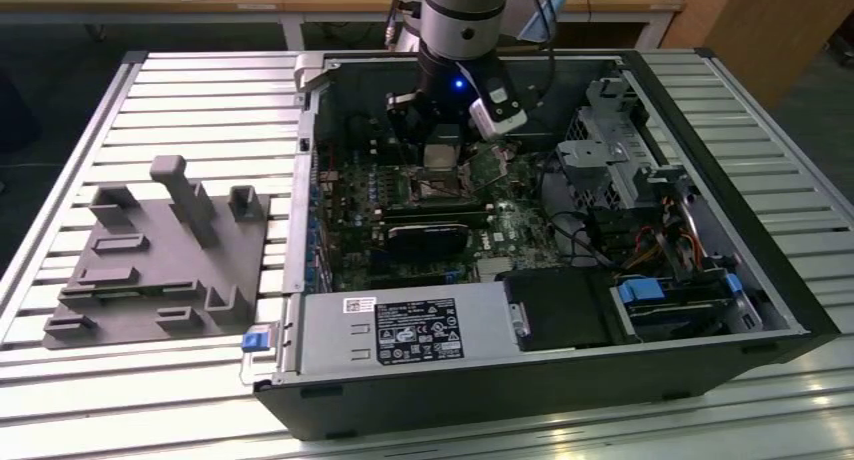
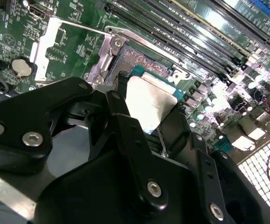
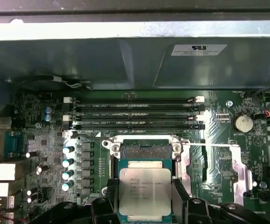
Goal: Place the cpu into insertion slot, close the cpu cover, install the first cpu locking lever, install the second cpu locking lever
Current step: 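Place the cpu into insertion slot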
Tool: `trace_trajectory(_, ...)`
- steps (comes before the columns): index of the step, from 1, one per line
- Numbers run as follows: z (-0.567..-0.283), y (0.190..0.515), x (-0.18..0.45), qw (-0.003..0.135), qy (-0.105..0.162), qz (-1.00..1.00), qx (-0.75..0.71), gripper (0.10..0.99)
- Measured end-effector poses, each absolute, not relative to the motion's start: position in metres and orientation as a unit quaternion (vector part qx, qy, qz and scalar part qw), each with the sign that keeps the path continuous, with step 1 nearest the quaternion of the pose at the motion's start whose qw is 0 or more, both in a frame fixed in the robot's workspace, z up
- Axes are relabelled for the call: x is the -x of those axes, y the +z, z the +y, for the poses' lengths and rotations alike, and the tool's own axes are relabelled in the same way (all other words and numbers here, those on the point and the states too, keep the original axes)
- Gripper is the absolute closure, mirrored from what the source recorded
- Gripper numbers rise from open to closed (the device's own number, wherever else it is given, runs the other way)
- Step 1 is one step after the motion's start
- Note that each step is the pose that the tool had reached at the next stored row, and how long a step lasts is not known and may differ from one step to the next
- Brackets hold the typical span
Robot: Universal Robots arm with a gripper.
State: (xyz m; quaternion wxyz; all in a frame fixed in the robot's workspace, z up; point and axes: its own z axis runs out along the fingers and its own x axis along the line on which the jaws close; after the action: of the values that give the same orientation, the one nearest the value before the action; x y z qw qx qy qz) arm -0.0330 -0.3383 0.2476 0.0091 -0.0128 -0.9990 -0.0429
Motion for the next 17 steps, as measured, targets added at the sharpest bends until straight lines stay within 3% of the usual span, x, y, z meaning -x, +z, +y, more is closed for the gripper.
trace_trajectory(17,-0.3383,0.2436,0.033,0.003,-0.044,-0.989,0.142,0.545)
